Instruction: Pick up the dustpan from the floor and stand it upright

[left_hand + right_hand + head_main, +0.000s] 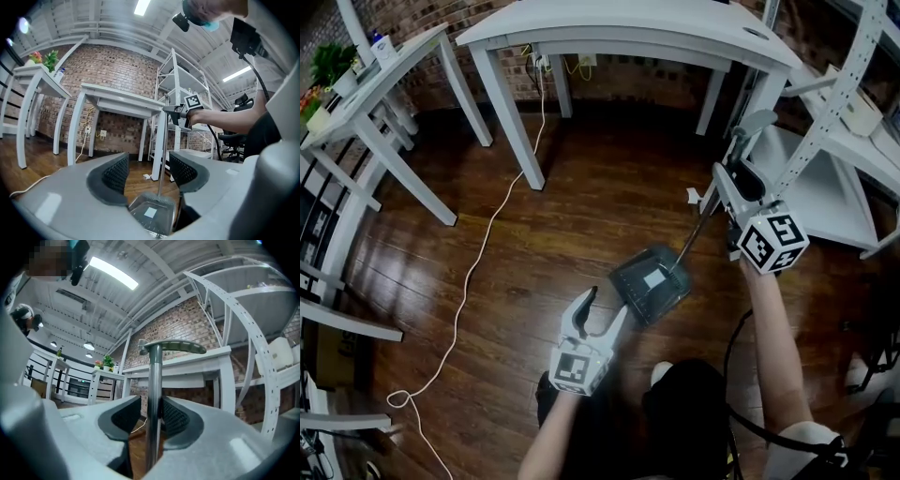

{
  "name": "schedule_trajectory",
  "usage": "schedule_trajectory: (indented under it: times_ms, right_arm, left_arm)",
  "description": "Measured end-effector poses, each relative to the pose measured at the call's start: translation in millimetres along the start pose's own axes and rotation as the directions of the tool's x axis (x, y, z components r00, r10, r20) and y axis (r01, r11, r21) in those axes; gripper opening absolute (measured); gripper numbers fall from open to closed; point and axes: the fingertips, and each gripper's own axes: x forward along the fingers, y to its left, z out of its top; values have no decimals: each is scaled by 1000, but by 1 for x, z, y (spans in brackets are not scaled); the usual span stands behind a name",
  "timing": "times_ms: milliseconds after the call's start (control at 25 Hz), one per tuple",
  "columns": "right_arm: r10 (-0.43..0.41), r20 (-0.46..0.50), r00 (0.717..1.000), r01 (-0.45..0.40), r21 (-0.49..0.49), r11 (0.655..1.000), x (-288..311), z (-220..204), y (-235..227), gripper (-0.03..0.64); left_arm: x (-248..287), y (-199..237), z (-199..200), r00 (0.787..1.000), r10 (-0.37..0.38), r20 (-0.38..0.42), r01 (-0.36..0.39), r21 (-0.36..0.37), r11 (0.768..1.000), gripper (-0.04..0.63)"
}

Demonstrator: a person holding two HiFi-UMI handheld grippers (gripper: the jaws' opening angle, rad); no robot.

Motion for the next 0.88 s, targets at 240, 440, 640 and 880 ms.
schedule_trajectory:
  times_ms: [240, 440, 640, 880]
  right_arm:
    - [-6, -123, 992, 18, 94, 995, -18, -29, 1, 187]
    - [-48, -423, 905, 145, 198, 969, -80, -50, 45, 301]
    - [34, -479, 877, 133, 309, 942, -172, 89, 135, 301]
    - [-56, -421, 905, 156, 207, 966, -253, 306, 177, 304]
  left_arm:
    - [-7, 17, 56, 998, 56, -32, -60, -145, 988, 291]
    - [-37, -13, 134, 988, 50, -143, -75, -170, 983, 304]
    - [-81, -64, 271, 976, 36, -214, -65, -129, 989, 299]
    - [-142, -143, 450, 985, 36, -170, -43, -34, 998, 298]
